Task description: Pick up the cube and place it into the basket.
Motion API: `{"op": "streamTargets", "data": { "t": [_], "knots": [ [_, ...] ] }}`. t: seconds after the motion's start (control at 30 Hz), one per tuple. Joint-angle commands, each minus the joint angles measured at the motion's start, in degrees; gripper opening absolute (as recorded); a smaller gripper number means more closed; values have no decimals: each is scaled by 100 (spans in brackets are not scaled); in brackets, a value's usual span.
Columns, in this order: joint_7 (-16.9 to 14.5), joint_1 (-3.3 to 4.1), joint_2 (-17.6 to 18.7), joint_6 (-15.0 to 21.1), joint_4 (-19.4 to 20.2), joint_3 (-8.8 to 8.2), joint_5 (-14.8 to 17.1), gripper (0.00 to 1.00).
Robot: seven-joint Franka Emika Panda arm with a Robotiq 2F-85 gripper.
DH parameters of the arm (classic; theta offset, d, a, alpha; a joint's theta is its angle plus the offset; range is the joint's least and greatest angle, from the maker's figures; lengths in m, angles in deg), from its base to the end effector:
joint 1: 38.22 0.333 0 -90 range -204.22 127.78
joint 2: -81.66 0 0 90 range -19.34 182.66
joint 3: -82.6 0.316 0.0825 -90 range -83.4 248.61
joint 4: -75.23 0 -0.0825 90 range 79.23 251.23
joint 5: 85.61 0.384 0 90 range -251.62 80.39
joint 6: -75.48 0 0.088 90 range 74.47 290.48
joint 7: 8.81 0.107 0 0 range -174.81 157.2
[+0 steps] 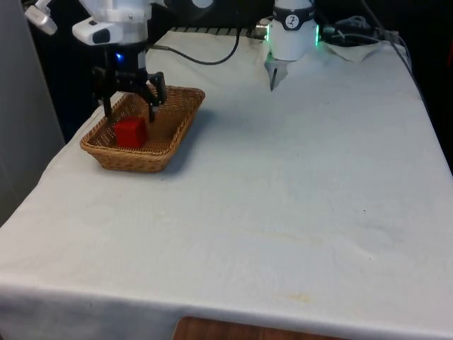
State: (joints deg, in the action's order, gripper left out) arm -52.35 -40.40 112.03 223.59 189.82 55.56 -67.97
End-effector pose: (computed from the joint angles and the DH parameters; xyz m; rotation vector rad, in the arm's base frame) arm 0.5425 -0.2977 0.2287 3.0183 0.1024 0.1164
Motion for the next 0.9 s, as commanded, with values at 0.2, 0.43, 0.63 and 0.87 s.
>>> {"op": "streamTargets", "data": {
  "t": [0.2, 0.43, 0.63, 0.87],
  "knots": [
    [126, 138, -332, -86, 115, -57, -74, 100],
    [258, 258, -573, -86, 235, -46, -92, 100],
    [395, 355, -728, -74, 338, -11, -109, 100],
    [527, 407, -871, -92, 384, 115, -86, 100]
  ]
}}
